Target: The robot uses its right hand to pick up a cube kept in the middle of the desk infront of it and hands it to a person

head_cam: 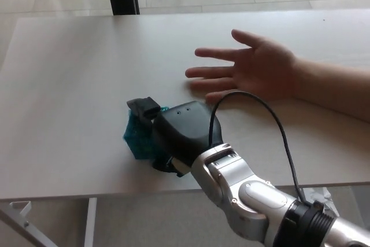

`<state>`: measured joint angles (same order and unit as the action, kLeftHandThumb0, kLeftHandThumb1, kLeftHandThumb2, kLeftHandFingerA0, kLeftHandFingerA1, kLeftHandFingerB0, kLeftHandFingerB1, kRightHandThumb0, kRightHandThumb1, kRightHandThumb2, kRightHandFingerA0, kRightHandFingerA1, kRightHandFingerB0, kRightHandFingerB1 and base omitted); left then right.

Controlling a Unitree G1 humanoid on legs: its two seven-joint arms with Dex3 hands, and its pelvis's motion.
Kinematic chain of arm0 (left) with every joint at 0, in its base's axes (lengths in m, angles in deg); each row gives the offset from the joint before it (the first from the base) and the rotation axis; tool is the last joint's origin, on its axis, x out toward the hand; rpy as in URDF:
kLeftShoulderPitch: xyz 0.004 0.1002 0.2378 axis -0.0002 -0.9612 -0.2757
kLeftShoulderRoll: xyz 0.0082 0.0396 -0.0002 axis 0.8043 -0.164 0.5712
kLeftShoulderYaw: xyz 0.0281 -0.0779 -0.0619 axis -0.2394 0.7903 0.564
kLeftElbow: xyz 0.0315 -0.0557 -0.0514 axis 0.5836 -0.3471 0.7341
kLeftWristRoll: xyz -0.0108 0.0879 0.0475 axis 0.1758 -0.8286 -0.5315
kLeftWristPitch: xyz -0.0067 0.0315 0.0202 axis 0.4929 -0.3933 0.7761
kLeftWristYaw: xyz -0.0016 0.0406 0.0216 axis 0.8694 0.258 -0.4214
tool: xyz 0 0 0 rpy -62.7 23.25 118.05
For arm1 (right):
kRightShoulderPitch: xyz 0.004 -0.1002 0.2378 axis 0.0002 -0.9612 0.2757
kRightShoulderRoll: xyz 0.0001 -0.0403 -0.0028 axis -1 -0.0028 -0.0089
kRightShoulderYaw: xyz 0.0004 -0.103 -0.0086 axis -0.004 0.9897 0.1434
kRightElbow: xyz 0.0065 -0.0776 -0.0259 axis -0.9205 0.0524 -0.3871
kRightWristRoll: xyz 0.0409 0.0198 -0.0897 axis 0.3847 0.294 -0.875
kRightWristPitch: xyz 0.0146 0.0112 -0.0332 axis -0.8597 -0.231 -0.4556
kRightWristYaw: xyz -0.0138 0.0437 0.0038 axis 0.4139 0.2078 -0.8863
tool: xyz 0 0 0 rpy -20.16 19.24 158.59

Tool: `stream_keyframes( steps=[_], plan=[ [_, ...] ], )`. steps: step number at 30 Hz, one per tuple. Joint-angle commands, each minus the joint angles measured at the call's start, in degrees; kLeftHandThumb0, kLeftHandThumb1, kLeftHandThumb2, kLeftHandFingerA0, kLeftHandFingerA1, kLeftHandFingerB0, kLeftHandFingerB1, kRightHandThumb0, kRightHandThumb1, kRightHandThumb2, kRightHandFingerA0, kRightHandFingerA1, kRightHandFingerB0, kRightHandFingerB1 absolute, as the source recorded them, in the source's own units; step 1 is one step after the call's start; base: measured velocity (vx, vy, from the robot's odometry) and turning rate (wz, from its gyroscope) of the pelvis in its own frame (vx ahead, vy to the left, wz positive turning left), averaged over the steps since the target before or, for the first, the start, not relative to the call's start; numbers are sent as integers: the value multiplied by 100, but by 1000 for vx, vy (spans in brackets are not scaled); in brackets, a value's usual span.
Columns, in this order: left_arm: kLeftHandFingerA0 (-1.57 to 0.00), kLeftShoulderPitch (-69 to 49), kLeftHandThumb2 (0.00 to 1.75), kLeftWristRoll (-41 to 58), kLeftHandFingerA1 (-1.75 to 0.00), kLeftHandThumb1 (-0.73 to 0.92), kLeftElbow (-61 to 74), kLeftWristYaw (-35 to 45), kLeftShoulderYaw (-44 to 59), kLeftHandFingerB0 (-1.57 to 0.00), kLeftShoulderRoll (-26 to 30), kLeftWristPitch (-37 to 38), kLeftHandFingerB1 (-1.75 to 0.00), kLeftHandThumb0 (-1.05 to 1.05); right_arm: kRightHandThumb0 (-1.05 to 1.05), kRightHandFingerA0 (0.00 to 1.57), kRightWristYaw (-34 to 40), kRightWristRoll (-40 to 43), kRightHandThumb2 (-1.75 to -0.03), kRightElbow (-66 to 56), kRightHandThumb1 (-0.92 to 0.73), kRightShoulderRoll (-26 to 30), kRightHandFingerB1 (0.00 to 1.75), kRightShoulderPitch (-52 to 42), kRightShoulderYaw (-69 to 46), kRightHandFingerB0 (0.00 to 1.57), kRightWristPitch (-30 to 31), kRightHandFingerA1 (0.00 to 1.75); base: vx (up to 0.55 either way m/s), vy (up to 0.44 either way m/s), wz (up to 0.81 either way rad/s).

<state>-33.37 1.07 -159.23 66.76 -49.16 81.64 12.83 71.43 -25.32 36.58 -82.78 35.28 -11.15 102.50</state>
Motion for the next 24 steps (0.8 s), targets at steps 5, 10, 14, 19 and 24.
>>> stream_keyframes(
  steps=[5,10,14,19,24],
  plan=[
    [-65,-119,58,-100,-62,59,-3,-39,-105,-57,22,233,-42,-58,-46,83,1919,-378,-59,817,-49,152,83,-697,-315,94,-778,165,0,0,0],
    [-68,-139,58,-72,-61,59,-34,-27,-83,-57,14,258,-42,-59,-40,83,2136,-233,-61,858,-53,162,88,-799,-539,91,-1201,164,0,0,0],
    [-67,-163,58,-73,-61,60,-26,-23,-104,-56,13,291,-43,-59,-28,79,2264,-174,-73,958,-53,152,128,-812,-734,80,-1492,172,0,0,0],
    [-66,-180,58,-89,-61,60,-22,-32,-142,-55,29,304,-42,-60,-26,80,2227,-143,-74,765,-54,241,126,-681,-1137,80,-1811,172,0,0,0],
    [-68,-217,58,-123,-61,61,-44,-111,-178,-59,36,293,-43,-59,-22,78,1931,-88,-86,324,-59,245,131,-662,-1521,77,-1796,170,0,0,0]
  ],
)
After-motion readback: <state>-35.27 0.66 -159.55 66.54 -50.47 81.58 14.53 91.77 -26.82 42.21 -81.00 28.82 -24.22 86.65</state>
